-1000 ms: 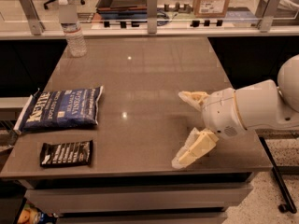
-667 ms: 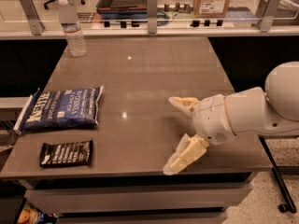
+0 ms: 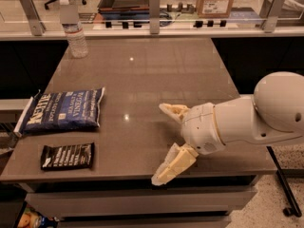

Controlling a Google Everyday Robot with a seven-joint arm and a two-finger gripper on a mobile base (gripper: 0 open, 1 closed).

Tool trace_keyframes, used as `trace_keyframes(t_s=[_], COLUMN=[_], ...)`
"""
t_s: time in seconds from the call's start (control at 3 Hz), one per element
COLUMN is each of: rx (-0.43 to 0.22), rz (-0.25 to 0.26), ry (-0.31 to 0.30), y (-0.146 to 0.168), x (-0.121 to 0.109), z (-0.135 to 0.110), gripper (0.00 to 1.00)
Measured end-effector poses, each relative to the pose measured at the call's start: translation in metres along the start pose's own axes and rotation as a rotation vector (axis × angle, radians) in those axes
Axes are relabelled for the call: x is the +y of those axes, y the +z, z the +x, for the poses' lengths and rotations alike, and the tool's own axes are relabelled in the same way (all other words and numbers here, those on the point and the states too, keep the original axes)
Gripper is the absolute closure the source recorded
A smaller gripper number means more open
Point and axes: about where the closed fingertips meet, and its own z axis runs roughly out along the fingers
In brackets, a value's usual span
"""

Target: Move rxbar chocolate near water bottle

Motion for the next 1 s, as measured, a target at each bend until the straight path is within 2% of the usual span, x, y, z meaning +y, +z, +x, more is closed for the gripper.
trace_keyframes(t_s=[1.0], rx=[-0.121], rz=[-0.063], ry=[-0.035], y=[0.045], x=[0.004], z=[-0.029], gripper=[0.0])
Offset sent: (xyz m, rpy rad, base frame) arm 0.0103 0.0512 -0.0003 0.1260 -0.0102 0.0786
